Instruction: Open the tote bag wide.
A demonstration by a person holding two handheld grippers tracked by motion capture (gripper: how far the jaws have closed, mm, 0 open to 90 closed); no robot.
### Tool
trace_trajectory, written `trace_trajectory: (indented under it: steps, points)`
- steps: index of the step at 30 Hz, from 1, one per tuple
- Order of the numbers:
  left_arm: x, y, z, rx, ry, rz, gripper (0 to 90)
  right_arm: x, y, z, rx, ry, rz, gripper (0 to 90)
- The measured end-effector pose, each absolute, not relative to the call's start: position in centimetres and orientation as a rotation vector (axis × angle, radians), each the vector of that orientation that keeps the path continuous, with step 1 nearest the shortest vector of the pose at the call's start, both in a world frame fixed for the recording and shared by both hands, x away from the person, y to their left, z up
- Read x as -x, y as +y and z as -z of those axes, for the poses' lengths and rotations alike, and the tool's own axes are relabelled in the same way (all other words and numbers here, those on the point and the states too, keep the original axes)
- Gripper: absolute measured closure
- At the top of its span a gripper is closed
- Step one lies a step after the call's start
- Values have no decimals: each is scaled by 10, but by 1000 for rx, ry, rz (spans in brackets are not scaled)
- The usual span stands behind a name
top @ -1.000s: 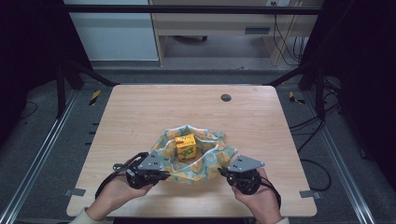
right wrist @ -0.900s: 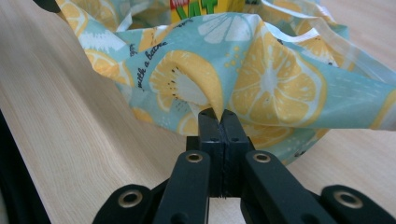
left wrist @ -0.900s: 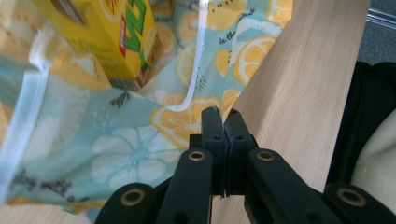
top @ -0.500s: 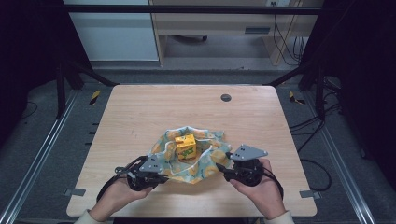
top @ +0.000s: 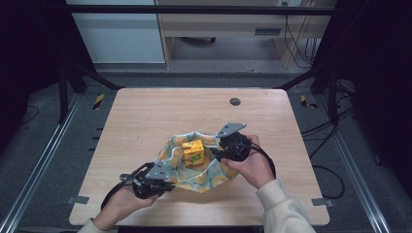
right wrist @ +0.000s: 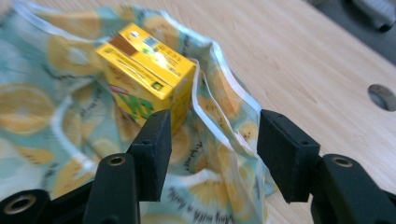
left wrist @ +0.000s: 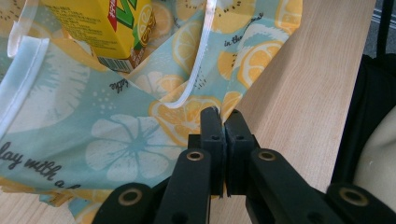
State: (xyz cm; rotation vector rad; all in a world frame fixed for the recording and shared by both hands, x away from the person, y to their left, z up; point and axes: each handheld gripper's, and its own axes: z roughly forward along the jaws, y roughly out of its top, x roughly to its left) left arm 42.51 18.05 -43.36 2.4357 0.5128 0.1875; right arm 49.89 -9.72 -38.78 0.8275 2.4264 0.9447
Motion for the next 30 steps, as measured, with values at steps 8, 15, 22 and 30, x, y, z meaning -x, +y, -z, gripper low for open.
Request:
trace_trajectory:
  steps: [8,15,22,30]
  points:
    - [-425,181,434,-2436,510,-181,886,-517,-88,411,-807,2490,-811,487]
    - [-425,181,436,-2432,508,-179,886,-525,-89,417,-816,2516,-720,824]
    - [-424,181,439,-2446,514,-171,885,-520,-88,397,-808,2444,-833,897]
    - [-424,184,441,-2438,531,-178,873,-496,-87,355,-755,2329,-1103,898]
